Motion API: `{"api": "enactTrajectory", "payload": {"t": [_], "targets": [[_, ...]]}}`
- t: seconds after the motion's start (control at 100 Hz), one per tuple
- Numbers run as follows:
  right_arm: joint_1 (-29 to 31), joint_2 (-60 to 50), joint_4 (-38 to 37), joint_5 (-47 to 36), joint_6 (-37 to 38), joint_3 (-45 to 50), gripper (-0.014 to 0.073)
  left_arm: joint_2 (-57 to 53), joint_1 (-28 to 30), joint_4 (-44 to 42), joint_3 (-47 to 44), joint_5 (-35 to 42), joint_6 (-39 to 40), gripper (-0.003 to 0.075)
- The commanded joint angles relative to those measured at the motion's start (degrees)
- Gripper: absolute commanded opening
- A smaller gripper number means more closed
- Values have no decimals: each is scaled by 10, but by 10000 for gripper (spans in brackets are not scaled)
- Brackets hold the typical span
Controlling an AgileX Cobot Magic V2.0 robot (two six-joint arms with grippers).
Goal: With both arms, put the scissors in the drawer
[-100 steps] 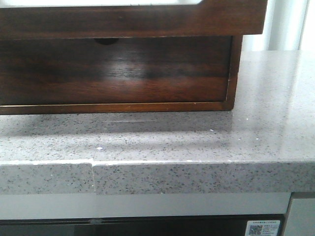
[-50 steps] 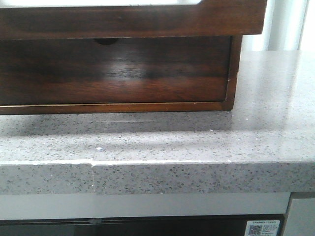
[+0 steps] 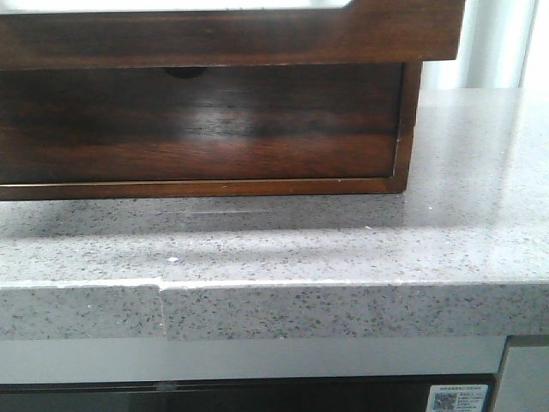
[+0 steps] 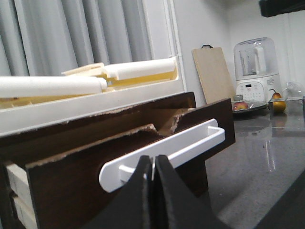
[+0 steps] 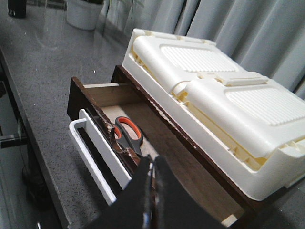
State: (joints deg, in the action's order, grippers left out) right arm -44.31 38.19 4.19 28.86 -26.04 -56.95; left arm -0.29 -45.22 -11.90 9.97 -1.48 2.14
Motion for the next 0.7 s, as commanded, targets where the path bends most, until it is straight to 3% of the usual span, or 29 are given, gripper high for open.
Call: {"api": "enactTrajectory", "payload": {"t": [0.0, 0.41, 0.69], "targets": [[3, -48, 1, -102, 4, 51, -48, -15, -4, 16, 7, 37, 6, -22], [3, -209, 21, -144, 4, 272, -47, -15, -4, 31, -31, 35, 6, -22], [3, -222, 33, -145, 4, 323, -48, -15, -4, 31, -36, 37, 6, -22]]}}
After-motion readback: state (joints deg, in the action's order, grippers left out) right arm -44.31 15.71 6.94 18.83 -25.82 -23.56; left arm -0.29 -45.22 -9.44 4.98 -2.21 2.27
